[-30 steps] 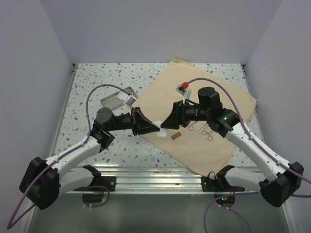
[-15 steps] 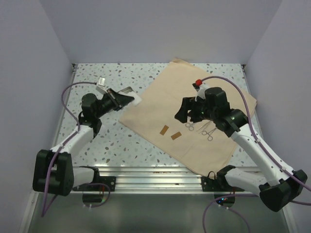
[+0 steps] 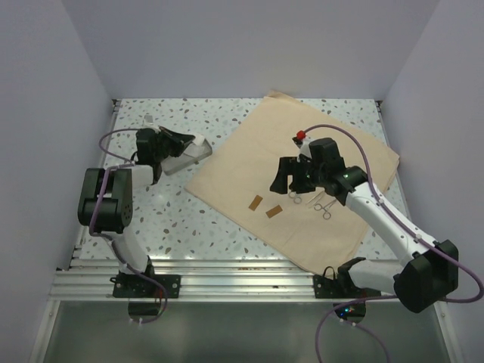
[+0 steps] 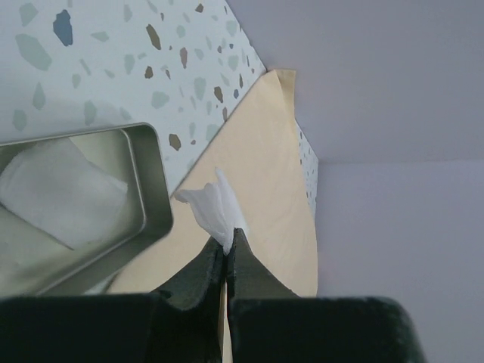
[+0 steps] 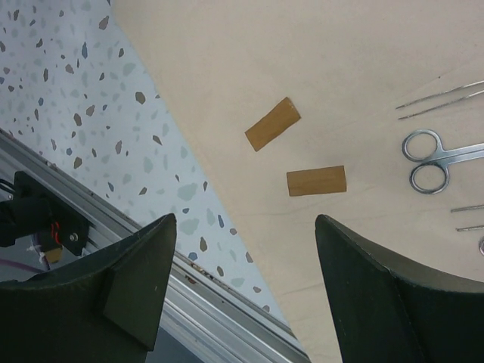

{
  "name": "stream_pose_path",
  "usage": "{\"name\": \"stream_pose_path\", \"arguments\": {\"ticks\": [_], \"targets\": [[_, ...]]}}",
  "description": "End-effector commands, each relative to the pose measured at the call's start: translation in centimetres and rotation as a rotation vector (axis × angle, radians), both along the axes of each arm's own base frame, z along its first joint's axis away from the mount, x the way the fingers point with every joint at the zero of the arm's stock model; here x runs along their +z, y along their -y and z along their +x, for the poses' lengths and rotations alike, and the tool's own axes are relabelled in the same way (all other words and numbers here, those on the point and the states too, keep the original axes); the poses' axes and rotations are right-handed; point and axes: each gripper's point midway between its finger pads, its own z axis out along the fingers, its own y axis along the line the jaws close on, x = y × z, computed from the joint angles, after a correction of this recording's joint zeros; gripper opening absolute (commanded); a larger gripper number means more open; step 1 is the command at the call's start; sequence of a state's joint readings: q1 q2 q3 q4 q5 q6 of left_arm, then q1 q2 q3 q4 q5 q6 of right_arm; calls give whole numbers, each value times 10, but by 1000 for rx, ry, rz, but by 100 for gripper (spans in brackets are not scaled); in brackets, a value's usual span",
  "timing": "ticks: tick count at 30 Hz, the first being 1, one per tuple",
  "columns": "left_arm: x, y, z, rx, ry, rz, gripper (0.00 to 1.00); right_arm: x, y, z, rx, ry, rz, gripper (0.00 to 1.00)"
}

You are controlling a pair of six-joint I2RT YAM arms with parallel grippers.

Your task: Prepare the surgical pack

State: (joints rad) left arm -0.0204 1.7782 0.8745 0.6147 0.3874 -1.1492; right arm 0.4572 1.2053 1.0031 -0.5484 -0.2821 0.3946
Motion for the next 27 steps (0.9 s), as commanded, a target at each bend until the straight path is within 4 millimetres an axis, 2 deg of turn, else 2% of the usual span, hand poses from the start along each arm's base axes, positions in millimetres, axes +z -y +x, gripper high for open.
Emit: {"name": "stream_pose_path", "arguments": {"ticks": [1, 2, 6, 13, 20, 27], "targets": [[15, -6, 32, 37, 73, -67, 0, 5, -4, 11, 23, 38, 34, 78], [6, -6, 36, 42, 64, -70, 0, 3, -5, 12, 29, 27, 40, 78], [-7, -11, 47, 65, 53, -48, 0, 0, -5, 15, 28, 22, 49, 78], [-26, -22, 50, 108, 25, 38, 0, -1, -6, 16, 37, 16, 70, 78], [-40, -24, 55, 119, -3, 56, 0, -1, -7, 16, 41, 14, 78, 78], [-54, -26, 51, 129, -41, 73, 0, -2, -8, 16, 47, 5, 86, 78]]}}
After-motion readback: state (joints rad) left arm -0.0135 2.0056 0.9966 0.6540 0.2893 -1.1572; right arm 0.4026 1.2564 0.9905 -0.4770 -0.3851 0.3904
